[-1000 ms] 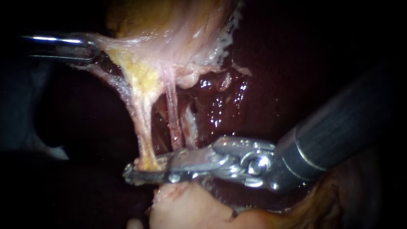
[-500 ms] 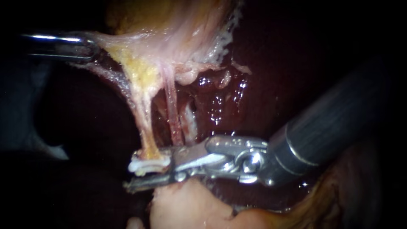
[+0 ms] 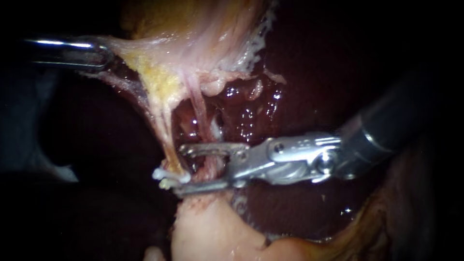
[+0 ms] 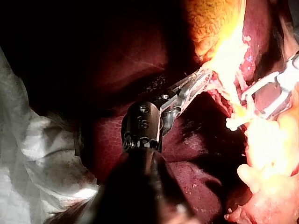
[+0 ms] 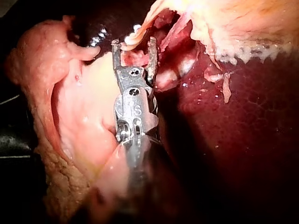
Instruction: Going back second clip left tube
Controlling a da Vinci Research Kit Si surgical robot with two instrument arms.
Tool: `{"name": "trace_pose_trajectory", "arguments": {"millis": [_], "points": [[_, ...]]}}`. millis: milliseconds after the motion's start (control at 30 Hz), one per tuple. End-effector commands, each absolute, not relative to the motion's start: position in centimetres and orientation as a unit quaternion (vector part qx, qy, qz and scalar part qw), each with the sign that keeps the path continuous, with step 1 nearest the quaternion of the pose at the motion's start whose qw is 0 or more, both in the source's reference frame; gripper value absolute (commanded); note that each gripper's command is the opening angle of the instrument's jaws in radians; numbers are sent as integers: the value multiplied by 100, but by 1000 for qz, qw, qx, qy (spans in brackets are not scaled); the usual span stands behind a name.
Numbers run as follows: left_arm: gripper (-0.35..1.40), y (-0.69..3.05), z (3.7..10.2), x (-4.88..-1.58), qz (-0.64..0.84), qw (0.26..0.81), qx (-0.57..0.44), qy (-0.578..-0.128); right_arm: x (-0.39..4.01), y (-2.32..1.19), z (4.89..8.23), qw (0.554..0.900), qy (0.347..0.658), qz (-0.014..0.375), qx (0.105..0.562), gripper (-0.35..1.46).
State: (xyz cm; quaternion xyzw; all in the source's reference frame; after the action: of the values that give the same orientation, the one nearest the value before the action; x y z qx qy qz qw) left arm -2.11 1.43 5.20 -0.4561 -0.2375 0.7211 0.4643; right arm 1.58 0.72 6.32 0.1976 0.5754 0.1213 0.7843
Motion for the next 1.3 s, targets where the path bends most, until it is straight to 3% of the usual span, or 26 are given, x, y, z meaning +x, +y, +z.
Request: {"name": "trace_pose_trajectory", "arguments": {"millis": [33,200,533,933,1300], "points": [[-35,143,520,-211,721,464,-456,-237,149,74,629,786,576,115,192,50],[-35,143,520,-211,721,464,-456,-238,103,81,619,791,577,102,176,50],[-35,143,520,-212,721,464,-456,-237,53,93,614,795,581,74,159,50],[-35,141,526,-221,721,463,-457,-239,40,97,610,797,579,75,155,50],[-35,133,540,-252,721,458,-459,-244,40,97,609,797,579,75,155,50]]}}
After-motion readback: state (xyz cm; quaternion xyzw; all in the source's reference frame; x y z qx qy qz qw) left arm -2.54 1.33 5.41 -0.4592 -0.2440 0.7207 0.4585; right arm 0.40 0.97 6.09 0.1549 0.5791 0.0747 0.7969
